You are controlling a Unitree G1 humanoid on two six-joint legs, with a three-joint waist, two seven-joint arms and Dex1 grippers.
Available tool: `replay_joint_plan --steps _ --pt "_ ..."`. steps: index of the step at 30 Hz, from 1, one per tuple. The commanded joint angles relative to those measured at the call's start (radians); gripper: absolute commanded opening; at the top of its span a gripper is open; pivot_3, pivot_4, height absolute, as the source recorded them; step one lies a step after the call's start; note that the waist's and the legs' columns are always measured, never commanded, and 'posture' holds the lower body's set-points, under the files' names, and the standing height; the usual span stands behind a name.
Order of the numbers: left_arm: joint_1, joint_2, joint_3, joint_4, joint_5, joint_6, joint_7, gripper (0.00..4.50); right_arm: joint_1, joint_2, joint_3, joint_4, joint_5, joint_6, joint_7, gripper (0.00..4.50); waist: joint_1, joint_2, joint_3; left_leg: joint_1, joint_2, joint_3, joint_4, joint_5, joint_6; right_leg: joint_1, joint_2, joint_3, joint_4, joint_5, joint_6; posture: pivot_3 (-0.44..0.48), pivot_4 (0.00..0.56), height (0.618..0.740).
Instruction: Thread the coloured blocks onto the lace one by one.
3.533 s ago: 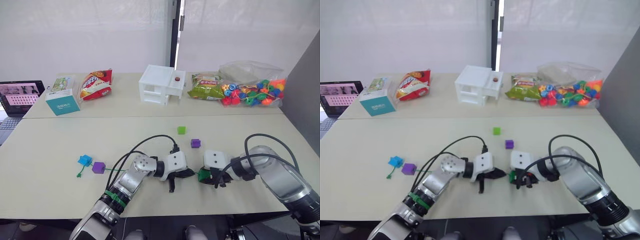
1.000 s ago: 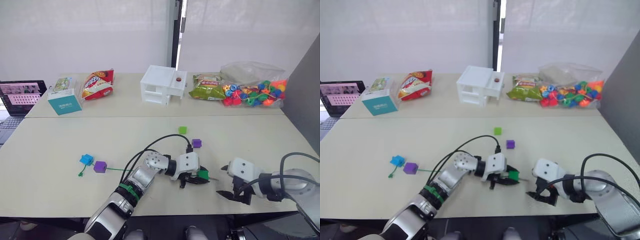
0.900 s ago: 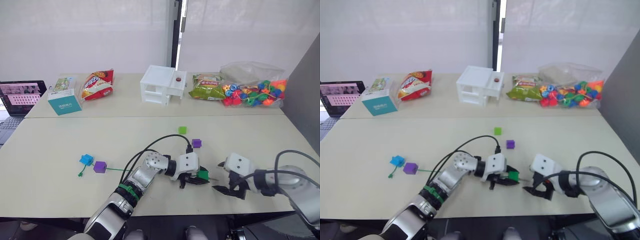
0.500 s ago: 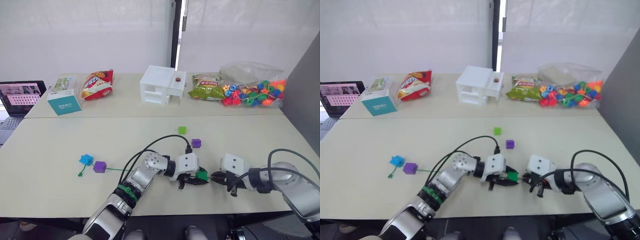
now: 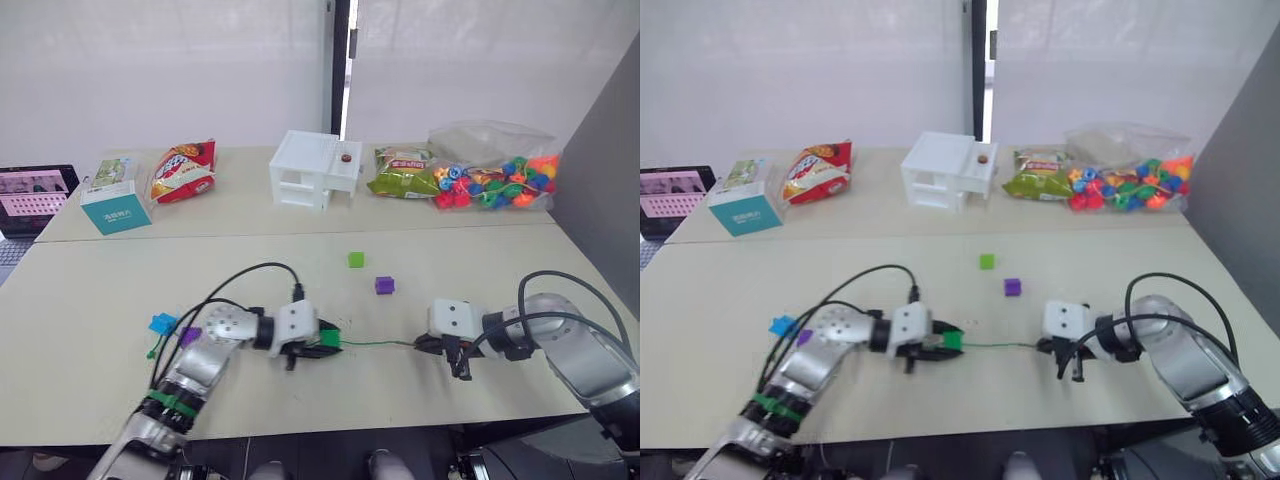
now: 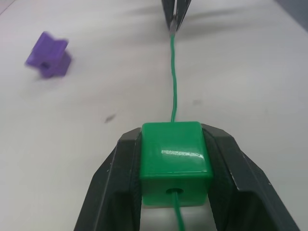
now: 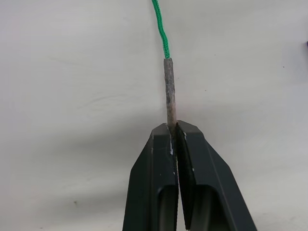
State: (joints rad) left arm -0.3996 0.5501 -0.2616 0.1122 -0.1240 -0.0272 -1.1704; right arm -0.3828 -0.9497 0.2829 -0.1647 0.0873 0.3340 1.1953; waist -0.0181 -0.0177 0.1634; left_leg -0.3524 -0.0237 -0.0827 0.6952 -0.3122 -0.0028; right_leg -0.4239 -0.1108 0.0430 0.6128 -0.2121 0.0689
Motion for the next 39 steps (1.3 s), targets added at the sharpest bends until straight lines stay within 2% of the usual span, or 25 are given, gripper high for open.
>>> replay_joint_plan --steps 1,6,11,14,16,18,21,23,24,28,32,39 --pt "0.053 0.152 0.123 0.026 -0.028 -0.029 -0.044 1.21 -0.042 0.013 0.002 0.026 -0.015 -0.043 0.026 0.0 -0.004 0.0 0.0 0.0 0.0 0.0 -0.001 0.0 0.0 -0.001 0.0 0.0 0.0 0.0 0.0 0.0 0.15 0.74" --pt "0.113 0.341 0.202 0.139 -0.028 -0.102 -0.115 1.21 -0.077 0.039 0.011 0.058 -0.027 -0.066 0.045 0.0 -0.005 0.001 0.0 0.0 0.001 0.001 -0.001 0.0 0.0 -0.001 0.001 -0.001 0.0 0.001 -0.001 0.0 0.15 0.74" --pt "0.127 0.412 0.246 0.217 -0.053 -0.151 -0.172 1.21 -0.097 0.062 0.017 0.082 -0.042 -0.079 0.057 0.0 -0.005 0.001 0.0 0.001 0.002 0.001 -0.002 0.0 0.0 -0.001 0.001 -0.001 0.001 0.001 -0.001 0.0 0.15 0.74" --pt "0.115 0.442 0.264 0.246 -0.095 -0.099 -0.232 1.21 -0.103 0.071 0.018 0.09 -0.048 -0.086 0.062 0.0 -0.007 0.001 0.0 0.001 0.002 0.002 -0.001 0.0 0.0 -0.001 0.001 -0.001 0.001 0.001 -0.001 0.0 0.15 0.74" --pt "0.077 0.453 0.289 0.25 -0.139 -0.038 -0.253 2.24 -0.102 0.079 0.01 0.08 -0.03 -0.067 0.072 0.0 -0.009 0.001 0.0 0.001 0.002 0.002 -0.002 0.0 0.001 -0.002 0.001 -0.001 0.003 0.001 -0.001 0.0 0.15 0.74" --pt "0.037 0.461 0.302 0.266 -0.156 -0.018 -0.27 2.8 -0.102 0.088 0.0 0.06 0.0 -0.031 0.086 0.0 -0.011 0.001 0.001 0.0 0.002 0.002 -0.001 0.0 0.001 -0.003 0.001 -0.001 0.003 0.001 -0.001 0.0 0.15 0.74" --pt "-0.036 0.457 0.312 0.272 -0.167 -0.004 -0.285 3.9 -0.105 0.085 0.007 0.046 -0.002 -0.03 0.103 0.0 -0.005 0.001 0.001 -0.001 0.001 0.001 -0.001 0.0 0.001 -0.002 0.001 -0.001 0.004 0.001 -0.001 0.0 0.15 0.74" --pt "-0.078 0.446 0.307 0.225 -0.197 0.072 -0.296 4.48 -0.107 0.086 0.01 0.043 -0.007 -0.028 0.111 0.0 -0.001 0.001 0.001 -0.001 0.001 0.001 0.0 -0.001 0.001 -0.002 0.001 -0.001 0.004 0.001 -0.001 0.0 0.15 0.74" --pt "-0.089 0.443 0.302 0.206 -0.206 0.099 -0.301 4.48 -0.108 0.086 0.011 0.042 -0.01 -0.028 0.114 0.0 -0.002 0.001 0.001 -0.001 0.001 0.001 0.0 -0.001 0.001 -0.002 0.001 -0.001 0.004 0.001 -0.001 0.0 0.15 0.74" --pt "-0.135 0.331 0.25 0.032 -0.242 0.138 -0.266 4.48 -0.119 0.083 0.027 0.046 -0.028 -0.033 0.133 0.0 0.001 0.0 0.001 -0.001 0.001 0.001 0.0 -0.001 0.001 -0.002 0.001 -0.001 0.008 0.001 -0.001 0.0 0.15 0.74" --pt "-0.106 0.18 0.147 -0.119 -0.217 0.18 -0.184 4.48 -0.138 0.096 0.054 0.037 -0.034 -0.019 0.151 0.0 0.001 0.0 0.001 -0.001 0.001 0.001 0.0 -0.001 0.001 -0.002 0.0 -0.001 0.011 0.001 -0.001 0.0 0.15 0.74" --pt "-0.059 -0.078 -0.018 -0.038 -0.087 0.092 -0.027 4.48 -0.167 0.121 0.105 -0.014 -0.034 0.035 0.177 0.0 -0.001 0.0 0.001 -0.001 0.001 0.001 0.0 -0.001 0.001 -0.003 0.001 -0.001 0.01 0.001 -0.002 0.0 0.15 0.74"
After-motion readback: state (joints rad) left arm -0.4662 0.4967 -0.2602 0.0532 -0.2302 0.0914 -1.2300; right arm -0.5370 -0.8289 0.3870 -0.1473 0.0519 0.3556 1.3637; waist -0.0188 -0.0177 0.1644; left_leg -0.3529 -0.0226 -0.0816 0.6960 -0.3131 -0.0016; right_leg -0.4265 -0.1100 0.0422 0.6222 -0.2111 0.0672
